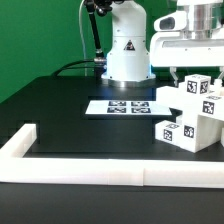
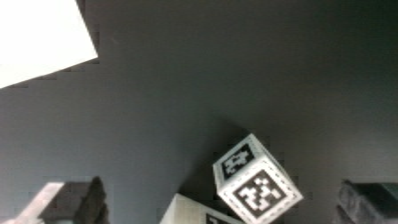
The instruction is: Assemble chair
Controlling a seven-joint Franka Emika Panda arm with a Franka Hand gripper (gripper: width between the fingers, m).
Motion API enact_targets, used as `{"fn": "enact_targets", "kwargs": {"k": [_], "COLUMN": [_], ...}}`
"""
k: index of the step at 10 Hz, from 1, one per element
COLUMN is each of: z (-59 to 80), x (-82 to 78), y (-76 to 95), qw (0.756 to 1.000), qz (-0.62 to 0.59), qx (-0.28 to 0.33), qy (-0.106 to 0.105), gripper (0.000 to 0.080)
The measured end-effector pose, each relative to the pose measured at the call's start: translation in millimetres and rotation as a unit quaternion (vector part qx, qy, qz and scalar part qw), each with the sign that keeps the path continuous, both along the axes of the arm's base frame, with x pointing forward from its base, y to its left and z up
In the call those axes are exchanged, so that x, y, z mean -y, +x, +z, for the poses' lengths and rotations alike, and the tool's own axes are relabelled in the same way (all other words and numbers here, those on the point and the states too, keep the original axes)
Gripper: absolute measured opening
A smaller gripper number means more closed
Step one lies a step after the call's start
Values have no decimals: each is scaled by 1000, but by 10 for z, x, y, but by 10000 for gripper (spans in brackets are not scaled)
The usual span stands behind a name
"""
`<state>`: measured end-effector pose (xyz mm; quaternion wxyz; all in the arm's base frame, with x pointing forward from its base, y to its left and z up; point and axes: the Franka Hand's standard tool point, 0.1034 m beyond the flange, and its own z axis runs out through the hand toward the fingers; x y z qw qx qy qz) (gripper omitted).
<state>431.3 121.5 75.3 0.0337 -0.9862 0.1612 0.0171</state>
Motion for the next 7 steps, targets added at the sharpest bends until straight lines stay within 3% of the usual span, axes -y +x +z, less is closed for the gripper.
{"fn": "enact_targets", "kwargs": {"k": [3, 7], "z": [-15, -217], "x": [5, 25], "y": [0, 31], "qw": [1000, 1000], "qz": [-1, -7], "qx": [0, -8], "qy": [0, -6], "gripper": [649, 649]}}
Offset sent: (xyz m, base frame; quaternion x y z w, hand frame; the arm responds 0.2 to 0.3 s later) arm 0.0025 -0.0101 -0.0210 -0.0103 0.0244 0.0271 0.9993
